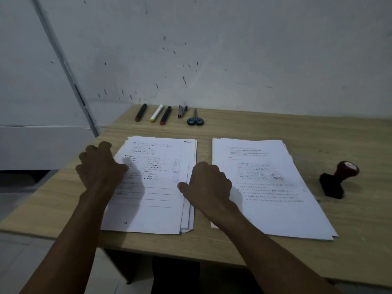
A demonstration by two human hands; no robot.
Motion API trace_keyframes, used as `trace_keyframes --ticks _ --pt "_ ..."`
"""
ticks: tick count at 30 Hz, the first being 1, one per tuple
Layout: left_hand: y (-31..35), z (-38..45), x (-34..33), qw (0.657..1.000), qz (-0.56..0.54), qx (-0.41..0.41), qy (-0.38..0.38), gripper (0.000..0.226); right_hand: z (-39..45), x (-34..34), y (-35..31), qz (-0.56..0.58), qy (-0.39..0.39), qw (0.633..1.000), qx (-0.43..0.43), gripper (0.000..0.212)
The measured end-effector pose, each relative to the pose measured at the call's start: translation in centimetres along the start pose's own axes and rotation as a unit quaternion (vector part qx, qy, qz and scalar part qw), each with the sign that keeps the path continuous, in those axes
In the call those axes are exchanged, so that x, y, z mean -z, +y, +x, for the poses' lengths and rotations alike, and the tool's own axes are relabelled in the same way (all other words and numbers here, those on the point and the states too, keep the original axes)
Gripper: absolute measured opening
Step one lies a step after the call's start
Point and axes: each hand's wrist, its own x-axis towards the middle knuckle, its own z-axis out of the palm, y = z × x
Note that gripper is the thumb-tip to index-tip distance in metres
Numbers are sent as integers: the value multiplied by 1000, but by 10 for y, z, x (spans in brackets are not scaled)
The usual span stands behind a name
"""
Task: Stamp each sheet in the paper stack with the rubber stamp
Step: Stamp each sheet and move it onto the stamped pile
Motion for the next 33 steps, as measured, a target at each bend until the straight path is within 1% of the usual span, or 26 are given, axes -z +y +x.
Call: trace_keyframes --ticks 3,6,9,12,14,17,19,23,25,27,29,31,33 --pt "18 -5 -3 998 -34 -35 29 61 -1 5 11 47 20 999 -7 28" --pt "42 -17 -13 986 -121 -112 26 45 -4 18 27 75 43 996 -14 21" --pt "76 -34 -26 961 -188 -203 -1 34 -6 36 52 72 70 995 -28 19" --pt "112 -54 -38 938 -215 -270 -42 32 -10 55 83 67 119 989 -58 20" --pt "134 -65 -47 922 -233 -301 -68 33 -13 67 104 71 168 981 -73 18" --pt "162 -83 -61 908 -252 -320 -99 32 -19 86 137 67 245 963 -89 12" --pt "179 -94 -70 898 -259 -335 -115 30 -23 95 157 71 297 948 -93 16" --pt "202 -111 -86 886 -259 -361 -131 28 -29 105 188 48 419 904 -73 33" --pt "210 -117 -92 883 -259 -364 -146 27 -30 108 199 31 447 888 -99 44" --pt "217 -121 -97 880 -252 -372 -155 28 -27 110 210 8 432 891 -143 58" --pt "220 -124 -100 880 -244 -373 -162 27 -22 111 221 -11 385 905 -181 69" --pt "222 -126 -103 880 -238 -375 -168 25 -19 112 229 -16 335 919 -207 70" --pt "221 -128 -105 879 -231 -380 -173 25 -17 111 232 -4 297 929 -222 60"
